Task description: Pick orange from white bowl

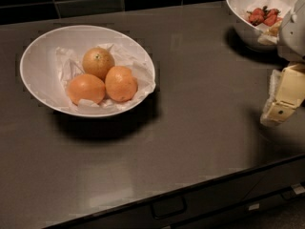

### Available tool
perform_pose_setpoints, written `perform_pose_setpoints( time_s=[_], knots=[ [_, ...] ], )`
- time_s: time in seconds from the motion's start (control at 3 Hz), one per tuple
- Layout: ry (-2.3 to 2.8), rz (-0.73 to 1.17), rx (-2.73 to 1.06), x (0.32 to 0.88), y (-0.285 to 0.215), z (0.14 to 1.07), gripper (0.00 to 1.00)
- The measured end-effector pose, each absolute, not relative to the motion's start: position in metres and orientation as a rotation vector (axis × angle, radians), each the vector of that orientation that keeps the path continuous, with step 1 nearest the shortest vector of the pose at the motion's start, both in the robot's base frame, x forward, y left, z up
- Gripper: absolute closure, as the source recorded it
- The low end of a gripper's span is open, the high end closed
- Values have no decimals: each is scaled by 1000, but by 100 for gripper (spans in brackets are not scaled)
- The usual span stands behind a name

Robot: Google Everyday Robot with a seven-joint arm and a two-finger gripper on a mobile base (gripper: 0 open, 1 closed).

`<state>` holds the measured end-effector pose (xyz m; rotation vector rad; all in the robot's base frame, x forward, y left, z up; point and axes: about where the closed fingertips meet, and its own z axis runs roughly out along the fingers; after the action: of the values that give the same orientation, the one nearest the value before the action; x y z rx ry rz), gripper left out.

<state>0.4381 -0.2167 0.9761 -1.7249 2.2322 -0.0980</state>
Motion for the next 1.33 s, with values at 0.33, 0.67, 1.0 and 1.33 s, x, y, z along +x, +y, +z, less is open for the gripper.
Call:
perform_pose_setpoints(
  time_s=[0.33,0.67,1.0,1.33],
  knots=[
    [2232,-98,-1725,438,-217,976,0],
    [2029,-117,-1893,454,-158,1011,0],
    [1942,-125,-1919,464,-131,1028,0],
    [1942,-124,-1919,464,-131,1028,0]
  ],
)
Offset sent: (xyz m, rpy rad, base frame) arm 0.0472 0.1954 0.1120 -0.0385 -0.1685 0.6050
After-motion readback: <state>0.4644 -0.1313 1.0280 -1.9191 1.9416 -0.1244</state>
